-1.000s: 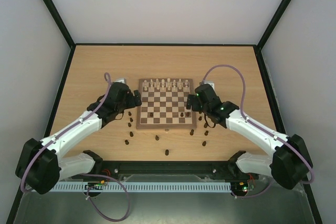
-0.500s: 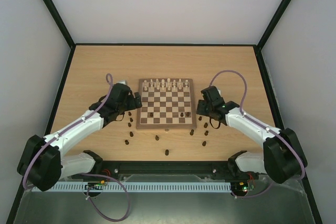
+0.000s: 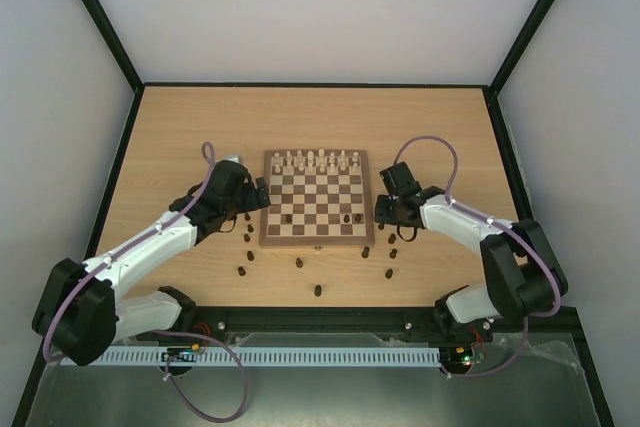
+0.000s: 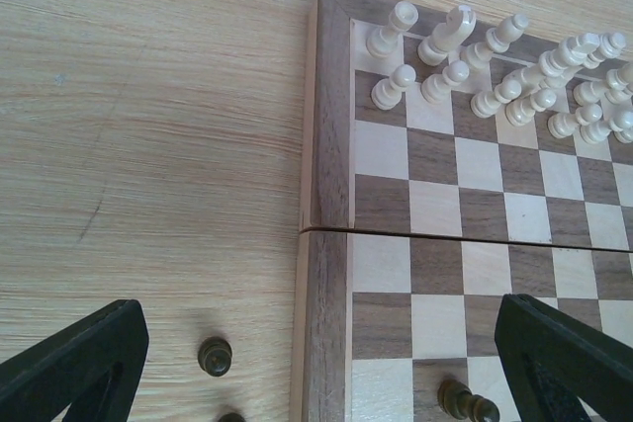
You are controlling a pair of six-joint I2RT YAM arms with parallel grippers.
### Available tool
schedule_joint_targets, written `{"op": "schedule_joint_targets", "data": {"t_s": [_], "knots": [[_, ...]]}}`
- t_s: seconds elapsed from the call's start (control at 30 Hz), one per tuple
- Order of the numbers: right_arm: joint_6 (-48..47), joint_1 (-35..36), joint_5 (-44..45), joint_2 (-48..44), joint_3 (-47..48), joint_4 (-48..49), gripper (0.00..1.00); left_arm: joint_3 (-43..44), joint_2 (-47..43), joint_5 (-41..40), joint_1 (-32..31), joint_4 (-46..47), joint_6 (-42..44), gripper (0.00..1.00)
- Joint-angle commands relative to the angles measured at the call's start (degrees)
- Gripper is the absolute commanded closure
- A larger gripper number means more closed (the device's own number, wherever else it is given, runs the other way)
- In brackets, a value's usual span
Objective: Set up the chess pieces on the board
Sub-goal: Pick up the chess piece at the center of the board.
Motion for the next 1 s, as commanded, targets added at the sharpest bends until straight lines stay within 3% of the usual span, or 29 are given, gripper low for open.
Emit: {"op": "schedule_joint_targets", "data": {"t_s": [0.0,0.33,0.7,0.97], "knots": [[-0.93,-0.16,-0.21,1.78,2.53,-1.18,0.58,-0.97,-1.13,0.92,0.34,0.07,0.64,0.01],[-1.39,-0.16,2.05,4.90,4.81,-1.79,0.71,-1.86,-1.92,1.54,0.34,0.89,0.73,0.01],[-1.48,-0.16,1.75,6.85,5.44,-1.15,0.77,-2.61,-2.30,2.28,0.34,1.74,0.88,0.01],[-1.41,-0.16,2.69,6.73,5.30,-1.53,0.94,-2.62,-2.39,2.53,0.34,1.95,0.92,0.01]]}}
